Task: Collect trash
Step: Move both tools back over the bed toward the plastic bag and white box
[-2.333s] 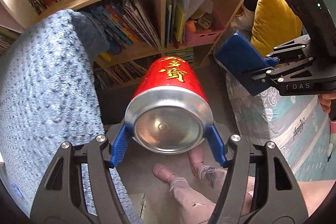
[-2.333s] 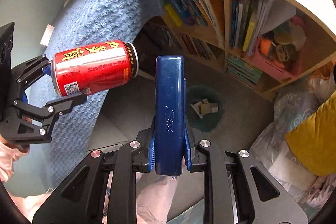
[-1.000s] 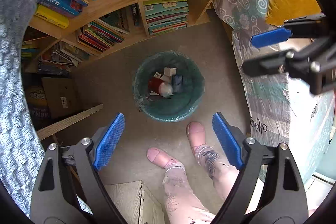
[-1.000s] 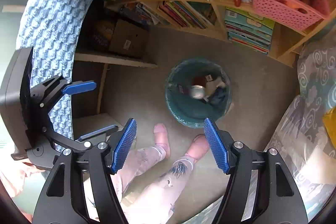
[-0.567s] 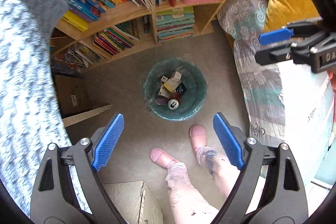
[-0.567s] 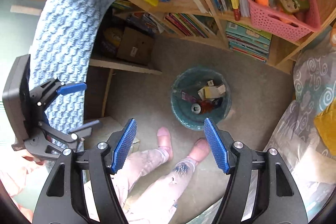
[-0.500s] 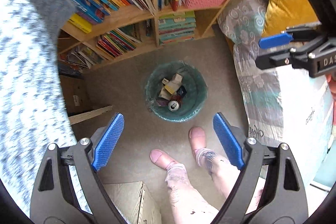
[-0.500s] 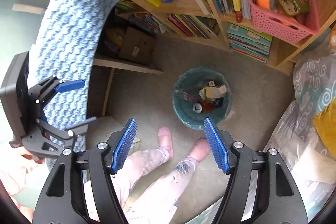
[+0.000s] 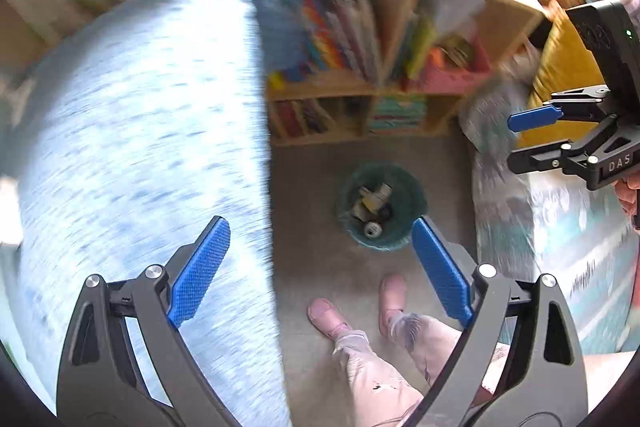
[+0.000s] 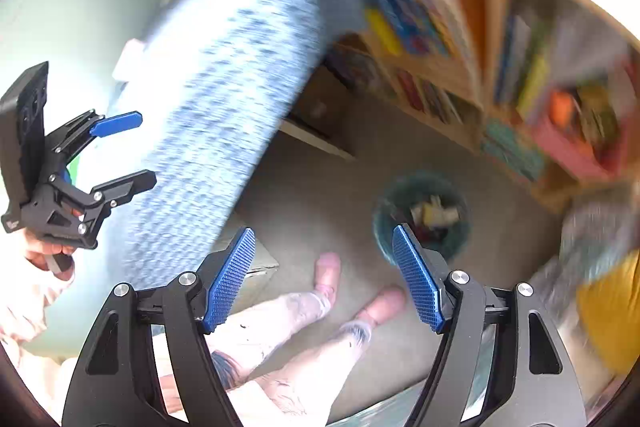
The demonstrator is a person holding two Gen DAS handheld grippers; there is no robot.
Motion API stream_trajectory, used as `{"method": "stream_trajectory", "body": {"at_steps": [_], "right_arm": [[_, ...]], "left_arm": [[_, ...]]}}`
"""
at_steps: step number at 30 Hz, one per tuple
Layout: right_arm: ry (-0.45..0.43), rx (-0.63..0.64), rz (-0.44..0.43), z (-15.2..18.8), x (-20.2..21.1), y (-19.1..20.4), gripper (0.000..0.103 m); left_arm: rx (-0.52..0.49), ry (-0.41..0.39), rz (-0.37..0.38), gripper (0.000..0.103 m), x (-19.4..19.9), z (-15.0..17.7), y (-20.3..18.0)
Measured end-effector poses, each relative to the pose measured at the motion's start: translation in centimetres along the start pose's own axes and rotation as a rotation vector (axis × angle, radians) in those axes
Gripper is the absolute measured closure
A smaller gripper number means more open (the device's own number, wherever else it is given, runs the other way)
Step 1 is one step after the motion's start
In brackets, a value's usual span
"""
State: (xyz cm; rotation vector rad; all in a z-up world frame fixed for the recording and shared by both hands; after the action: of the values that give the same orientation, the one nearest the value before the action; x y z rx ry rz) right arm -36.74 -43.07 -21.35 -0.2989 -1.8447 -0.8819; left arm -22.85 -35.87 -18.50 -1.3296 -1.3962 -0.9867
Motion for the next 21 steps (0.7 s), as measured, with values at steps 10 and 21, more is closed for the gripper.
{"method": "stream_trajectory", "body": {"at_steps": [10, 21], "right_arm": [[0.036, 0.406, -0.064, -9.9, -2.4, 15.0, 0.025], [0.055, 0.739, -0.108, -18.9, -6.5, 31.5, 0.020]], "left_arm": [[0.346, -0.084, -0.176, 0.009, 8.0, 6.7, 14.6], [0.599, -0.099, -0.317, 0.009, 12.8, 15.3, 29.4]]}}
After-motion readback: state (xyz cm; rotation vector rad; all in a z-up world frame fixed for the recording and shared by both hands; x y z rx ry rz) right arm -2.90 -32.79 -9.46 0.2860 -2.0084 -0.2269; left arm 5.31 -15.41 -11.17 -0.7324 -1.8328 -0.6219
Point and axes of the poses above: each gripper's, at about its wrist camera, not at the fingertips, and x roughly against the way its jaws point, y to its left, z to its underside, the point moved 8 cm from there along -x, roughly the way its jaws point, and after that the axes turned 2 degrees about z, right-handed, at the moved point
